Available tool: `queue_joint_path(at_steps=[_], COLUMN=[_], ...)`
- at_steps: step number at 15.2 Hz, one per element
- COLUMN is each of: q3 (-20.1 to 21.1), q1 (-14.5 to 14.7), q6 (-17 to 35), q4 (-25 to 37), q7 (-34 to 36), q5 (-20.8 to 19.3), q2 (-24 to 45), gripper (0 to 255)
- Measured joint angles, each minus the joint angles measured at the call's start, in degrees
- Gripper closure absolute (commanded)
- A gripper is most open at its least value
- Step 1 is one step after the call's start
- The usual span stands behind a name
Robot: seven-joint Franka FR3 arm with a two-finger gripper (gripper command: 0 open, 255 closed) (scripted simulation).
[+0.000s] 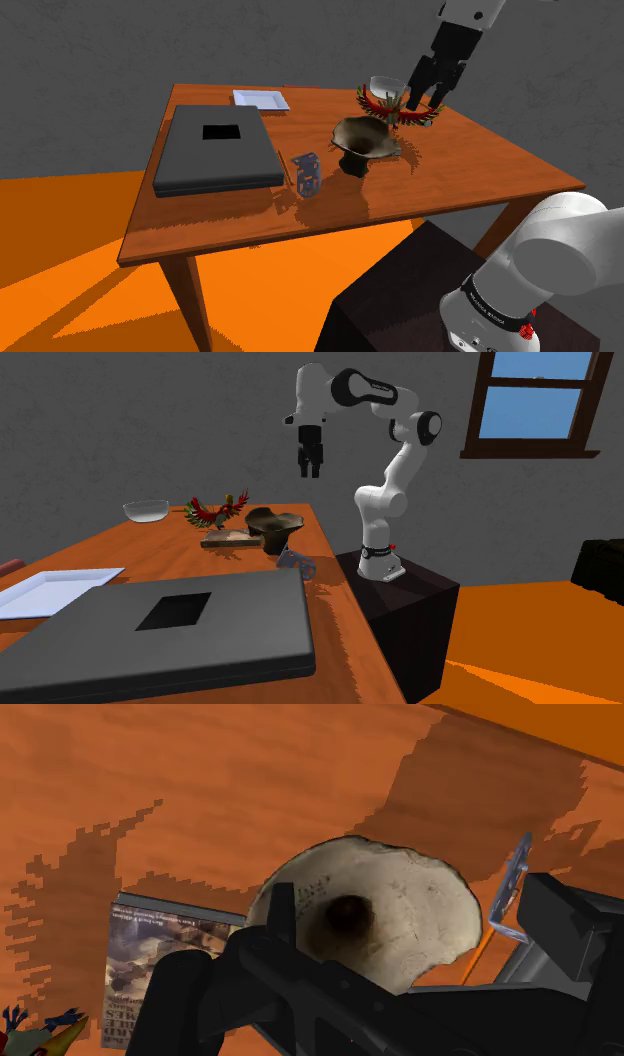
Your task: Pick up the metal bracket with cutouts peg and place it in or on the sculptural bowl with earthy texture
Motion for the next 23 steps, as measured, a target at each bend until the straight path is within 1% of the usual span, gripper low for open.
queue_joint_path(at_steps=[1,3,6,9,11,14,17,19,21,23], q3=[0.0,2.4,7.7,13.7,17.6,23.8,30.4,34.3,38.8,43.2], q1=[0.0,-0.1,-0.6,-1.2,-1.9,-3.5,-5.8,-7.7,-9.9,-12.6], q6=[0.0,1.4,5.7,9.3,12.5,16.0,19.4,21.2,22.5,22.7], q4=[0.0,-1.3,-4.0,-5.1,-5.9,-5.0,-3.3,-2.0,0.2,3.9], q7=[0.0,3.3,11.0,19.5,25.3,34.3,44.1,50.6,58.0,66.0], q5=[0.0,0.5,1.4,2.1,2.2,1.5,-0.4,-2.7,-5.9,-10.6], q2=[0.0,-0.4,0.2,2.0,4.0,8.4,14.0,17.8,22.7,29.1], gripper=[0,0,0,0,0,0,0,0,0,0])
